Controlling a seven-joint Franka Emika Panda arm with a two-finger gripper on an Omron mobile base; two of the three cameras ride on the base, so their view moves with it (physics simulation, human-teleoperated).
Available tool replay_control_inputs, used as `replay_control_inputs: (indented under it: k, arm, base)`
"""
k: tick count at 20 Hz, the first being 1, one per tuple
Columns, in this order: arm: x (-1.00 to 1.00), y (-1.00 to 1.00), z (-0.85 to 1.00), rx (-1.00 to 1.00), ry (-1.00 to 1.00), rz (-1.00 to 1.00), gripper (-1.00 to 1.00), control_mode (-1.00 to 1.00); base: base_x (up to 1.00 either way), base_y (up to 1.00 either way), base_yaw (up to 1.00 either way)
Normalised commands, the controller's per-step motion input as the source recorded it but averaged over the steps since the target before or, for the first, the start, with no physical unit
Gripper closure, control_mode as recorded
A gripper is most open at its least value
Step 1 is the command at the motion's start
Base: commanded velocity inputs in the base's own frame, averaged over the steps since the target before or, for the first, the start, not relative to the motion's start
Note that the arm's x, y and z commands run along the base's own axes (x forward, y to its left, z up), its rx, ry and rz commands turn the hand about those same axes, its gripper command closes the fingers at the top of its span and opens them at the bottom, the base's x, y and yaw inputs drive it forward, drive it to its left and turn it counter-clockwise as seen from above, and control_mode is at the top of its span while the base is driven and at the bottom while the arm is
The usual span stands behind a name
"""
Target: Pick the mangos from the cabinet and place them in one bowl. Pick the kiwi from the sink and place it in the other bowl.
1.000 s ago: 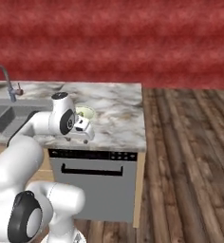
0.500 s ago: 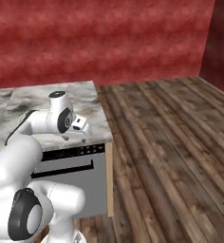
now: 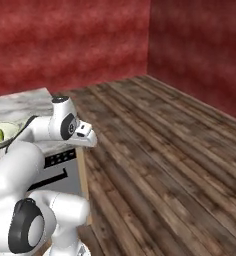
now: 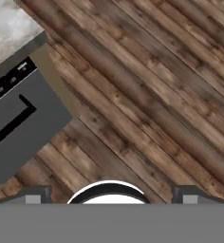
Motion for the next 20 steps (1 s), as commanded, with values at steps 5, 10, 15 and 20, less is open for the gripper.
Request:
replay_control_inputs:
  k: [5, 10, 15, 20]
  arm:
    - [0.00, 0.00, 0.00, 0.00, 0.00, 0.00, -1.00, 1.00]
    - [0.00, 0.00, 0.00, 0.00, 0.00, 0.00, -1.00, 1.00]
    - [0.00, 0.00, 0.00, 0.00, 0.00, 0.00, -1.00, 1.00]
    - [0.00, 0.00, 0.00, 0.00, 0.00, 0.00, -1.00, 1.00]
  base:
    - [0.00, 0.00, -0.50]
    - [0.00, 0.00, -0.49]
    - [0.00, 0.00, -0.48]
    - [0.00, 0.00, -0.49]
